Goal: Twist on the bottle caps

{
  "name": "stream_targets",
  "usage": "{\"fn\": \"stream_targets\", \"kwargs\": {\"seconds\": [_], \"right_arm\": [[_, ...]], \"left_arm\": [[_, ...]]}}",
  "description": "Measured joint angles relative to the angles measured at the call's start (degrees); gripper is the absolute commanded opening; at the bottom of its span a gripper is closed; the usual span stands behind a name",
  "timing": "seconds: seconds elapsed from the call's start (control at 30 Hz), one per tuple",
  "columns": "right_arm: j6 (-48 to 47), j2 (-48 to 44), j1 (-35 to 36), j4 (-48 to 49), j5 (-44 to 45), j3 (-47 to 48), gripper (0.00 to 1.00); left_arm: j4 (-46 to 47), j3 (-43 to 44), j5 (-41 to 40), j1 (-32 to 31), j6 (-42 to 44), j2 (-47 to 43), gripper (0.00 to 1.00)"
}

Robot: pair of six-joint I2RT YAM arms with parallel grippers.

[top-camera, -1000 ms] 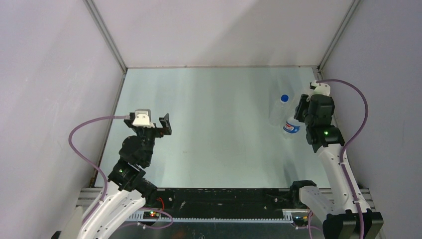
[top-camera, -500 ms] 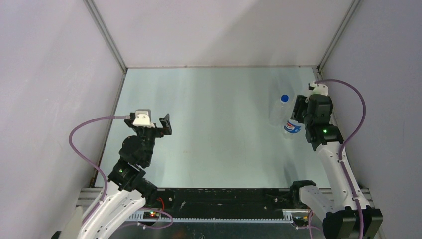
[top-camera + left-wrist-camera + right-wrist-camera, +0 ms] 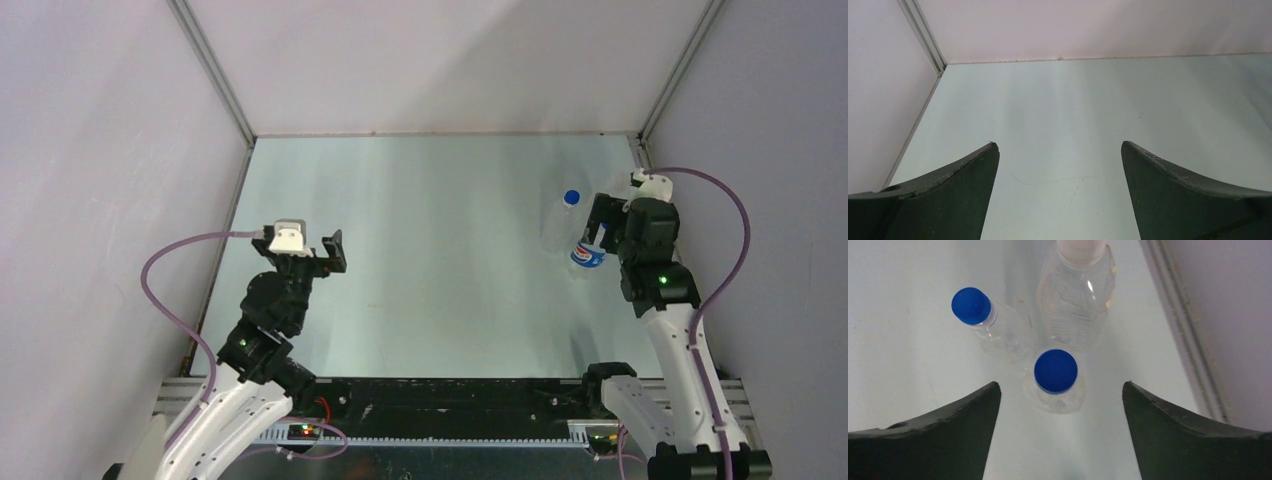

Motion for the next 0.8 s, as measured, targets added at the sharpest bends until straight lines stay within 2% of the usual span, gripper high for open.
{"fn": "stream_targets", "kwargs": {"seconds": [0.17, 0.43, 0.6, 0.8], "right_arm": [[-0.3, -6.7, -0.1, -4.3, 0.9, 2.2, 0.99], [0.0, -22.1, -0.1, -9.3, 7.6, 11.0, 0.99], [1.5, -33.3, -0.1, -9.6, 14.4, 11.2, 0.99], [0.5, -39.5, -0.1, -10.5, 16.4, 11.2, 0.99]], "left_arm": [[-3.3, 2.2, 0.4, 0.0, 0.0, 1.0, 0.98], [-8.6, 13.5, -0.3, 0.0, 1.1, -0.2, 0.98], [-11.1, 20.3, -1.6, 0.0, 3.3, -3.4, 0.98], [-12.6, 23.5, -3.7, 0.0, 5.3, -9.2, 0.98]]}}
